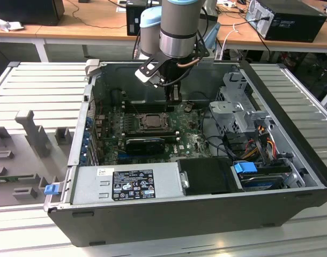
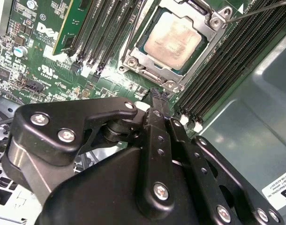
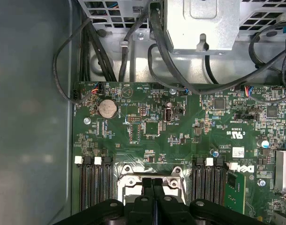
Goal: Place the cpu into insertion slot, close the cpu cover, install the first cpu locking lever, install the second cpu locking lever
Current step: 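Close the cpu cover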
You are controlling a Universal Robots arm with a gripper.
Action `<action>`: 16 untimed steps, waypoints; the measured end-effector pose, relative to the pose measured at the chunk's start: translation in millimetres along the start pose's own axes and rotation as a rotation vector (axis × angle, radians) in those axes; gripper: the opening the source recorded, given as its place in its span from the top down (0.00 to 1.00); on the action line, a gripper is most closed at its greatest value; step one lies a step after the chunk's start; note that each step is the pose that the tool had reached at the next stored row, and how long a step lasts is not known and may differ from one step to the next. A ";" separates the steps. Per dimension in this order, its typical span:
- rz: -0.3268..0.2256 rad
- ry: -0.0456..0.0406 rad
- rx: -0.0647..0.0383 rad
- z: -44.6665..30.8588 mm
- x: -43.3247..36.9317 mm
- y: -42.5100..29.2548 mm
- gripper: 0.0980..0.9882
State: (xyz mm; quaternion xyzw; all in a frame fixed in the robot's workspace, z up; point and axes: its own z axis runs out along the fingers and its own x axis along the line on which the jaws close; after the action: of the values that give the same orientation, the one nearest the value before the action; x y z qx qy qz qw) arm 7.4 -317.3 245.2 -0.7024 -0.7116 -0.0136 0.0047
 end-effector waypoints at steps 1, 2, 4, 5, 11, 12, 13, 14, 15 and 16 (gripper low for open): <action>0.000 0.0000 0.000 0.1 0.0 -0.5 0.99; 0.000 0.0000 0.000 0.1 0.0 -0.8 0.99; 0.000 0.0000 0.000 0.2 0.0 -3.8 0.99; 0.000 0.0001 0.000 0.3 0.1 -7.5 0.99; 0.000 0.0000 0.000 5.2 0.2 -25.2 0.99; 0.000 -0.0001 0.000 8.0 0.2 -28.2 0.99; 0.000 -0.0002 0.000 11.3 0.1 -33.2 0.99; 0.000 -0.0004 0.000 13.0 0.1 -39.9 0.99; 0.000 -0.0003 0.000 13.5 0.2 -44.6 0.99; 0.000 -0.0003 0.000 13.5 0.3 -46.8 0.99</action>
State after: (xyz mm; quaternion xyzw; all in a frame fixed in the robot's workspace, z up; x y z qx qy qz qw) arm -39.3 -317.3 231.0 -0.7024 -0.7117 -0.0135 0.0046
